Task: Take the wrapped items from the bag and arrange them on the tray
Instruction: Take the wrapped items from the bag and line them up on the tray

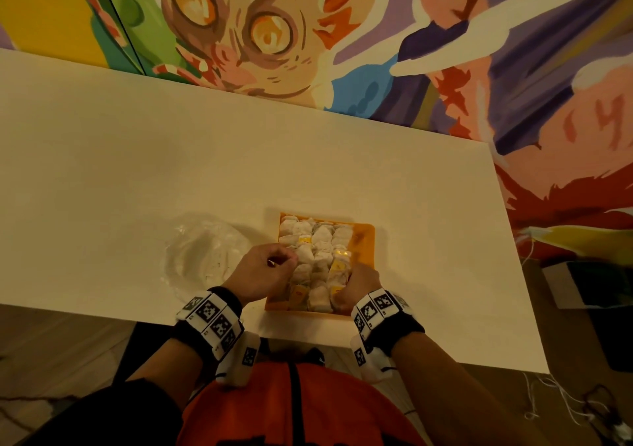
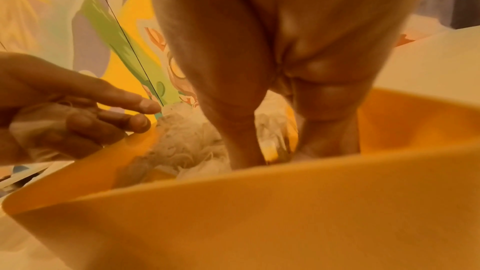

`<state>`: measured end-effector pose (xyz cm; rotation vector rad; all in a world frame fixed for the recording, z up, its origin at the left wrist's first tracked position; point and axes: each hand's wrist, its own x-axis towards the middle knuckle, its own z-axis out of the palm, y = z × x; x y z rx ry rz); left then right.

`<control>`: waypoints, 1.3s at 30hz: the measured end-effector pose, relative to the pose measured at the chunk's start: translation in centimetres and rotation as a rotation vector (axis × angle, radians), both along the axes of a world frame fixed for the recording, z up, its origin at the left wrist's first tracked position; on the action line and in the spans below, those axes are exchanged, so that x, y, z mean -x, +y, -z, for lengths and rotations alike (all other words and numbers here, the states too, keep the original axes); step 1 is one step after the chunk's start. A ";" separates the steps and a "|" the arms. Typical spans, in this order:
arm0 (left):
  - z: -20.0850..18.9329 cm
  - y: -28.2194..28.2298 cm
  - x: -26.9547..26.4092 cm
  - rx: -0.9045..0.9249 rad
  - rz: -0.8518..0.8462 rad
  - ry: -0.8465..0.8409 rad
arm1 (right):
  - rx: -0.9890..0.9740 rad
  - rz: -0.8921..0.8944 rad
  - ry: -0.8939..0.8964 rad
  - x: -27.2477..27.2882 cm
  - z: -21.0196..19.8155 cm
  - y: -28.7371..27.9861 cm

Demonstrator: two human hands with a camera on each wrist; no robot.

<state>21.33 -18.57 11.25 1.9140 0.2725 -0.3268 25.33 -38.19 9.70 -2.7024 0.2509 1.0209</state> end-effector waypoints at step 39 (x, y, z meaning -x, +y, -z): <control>-1.0 -0.7 0.6 0.139 -0.092 0.002 | -0.322 0.167 -0.425 -2.5 -2.8 1.2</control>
